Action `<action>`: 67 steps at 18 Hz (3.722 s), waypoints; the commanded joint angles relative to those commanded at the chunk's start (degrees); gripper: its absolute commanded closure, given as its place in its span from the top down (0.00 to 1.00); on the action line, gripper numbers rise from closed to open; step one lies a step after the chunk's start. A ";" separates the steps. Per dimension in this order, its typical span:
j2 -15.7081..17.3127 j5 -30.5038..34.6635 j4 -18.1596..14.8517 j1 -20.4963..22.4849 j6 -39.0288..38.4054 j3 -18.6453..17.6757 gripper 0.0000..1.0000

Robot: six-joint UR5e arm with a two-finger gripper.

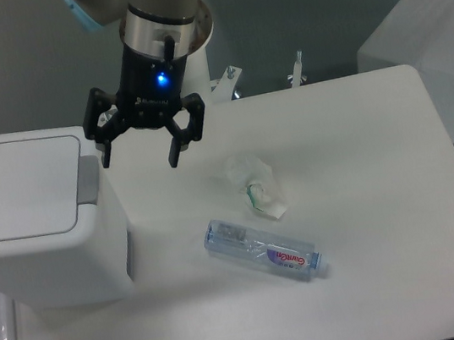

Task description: Open the trash can

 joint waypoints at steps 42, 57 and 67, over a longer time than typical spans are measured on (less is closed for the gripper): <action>-1.94 0.26 1.58 -1.50 -0.53 -1.23 1.00; -2.20 0.44 1.85 -1.50 -0.35 -1.67 1.00; -1.67 1.40 2.55 1.39 1.22 5.97 1.00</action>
